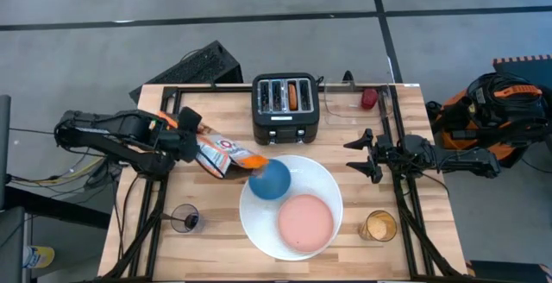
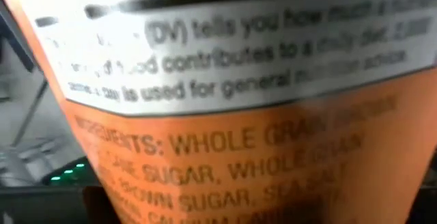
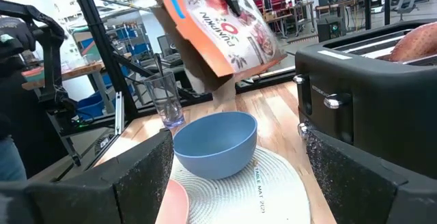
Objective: Arrange a breakfast setting
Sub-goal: Pour the cereal into the blue bowl
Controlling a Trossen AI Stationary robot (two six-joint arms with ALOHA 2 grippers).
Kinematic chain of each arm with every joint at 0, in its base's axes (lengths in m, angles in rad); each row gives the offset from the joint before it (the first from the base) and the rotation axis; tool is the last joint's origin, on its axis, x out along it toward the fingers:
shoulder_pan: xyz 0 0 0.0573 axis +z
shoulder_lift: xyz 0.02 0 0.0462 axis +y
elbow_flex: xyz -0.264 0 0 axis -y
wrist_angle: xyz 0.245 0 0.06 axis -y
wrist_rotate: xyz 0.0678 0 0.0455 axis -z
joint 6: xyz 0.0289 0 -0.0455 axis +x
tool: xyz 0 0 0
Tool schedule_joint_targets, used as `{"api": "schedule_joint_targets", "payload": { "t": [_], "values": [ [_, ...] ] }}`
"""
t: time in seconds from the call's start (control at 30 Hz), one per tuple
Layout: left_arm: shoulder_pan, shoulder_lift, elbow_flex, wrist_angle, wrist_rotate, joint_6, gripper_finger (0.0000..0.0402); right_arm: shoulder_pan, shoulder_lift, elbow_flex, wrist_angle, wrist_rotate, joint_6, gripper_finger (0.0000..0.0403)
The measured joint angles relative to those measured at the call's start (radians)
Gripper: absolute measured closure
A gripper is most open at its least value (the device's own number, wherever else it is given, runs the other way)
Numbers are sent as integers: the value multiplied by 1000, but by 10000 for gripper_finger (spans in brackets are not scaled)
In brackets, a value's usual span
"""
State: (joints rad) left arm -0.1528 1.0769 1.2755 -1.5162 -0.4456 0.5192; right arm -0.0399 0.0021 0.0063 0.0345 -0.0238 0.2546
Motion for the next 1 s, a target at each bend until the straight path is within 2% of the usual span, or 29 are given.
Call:
{"api": "schedule_joint_targets", "payload": {
  "t": [0.3, 0.6, 1.0],
  "values": [
    [-85, 24, 21, -6, -74, 13, 170, 0, 0, 0, 0, 0, 0, 47],
    [-107, 57, 28, -8, -170, 51, 170, 0, 0, 0, 0, 1, 0, 47],
    [-131, 126, 28, -4, -196, 63, 170, 0, 0, 0, 0, 1, 0, 47]
  ]
}}
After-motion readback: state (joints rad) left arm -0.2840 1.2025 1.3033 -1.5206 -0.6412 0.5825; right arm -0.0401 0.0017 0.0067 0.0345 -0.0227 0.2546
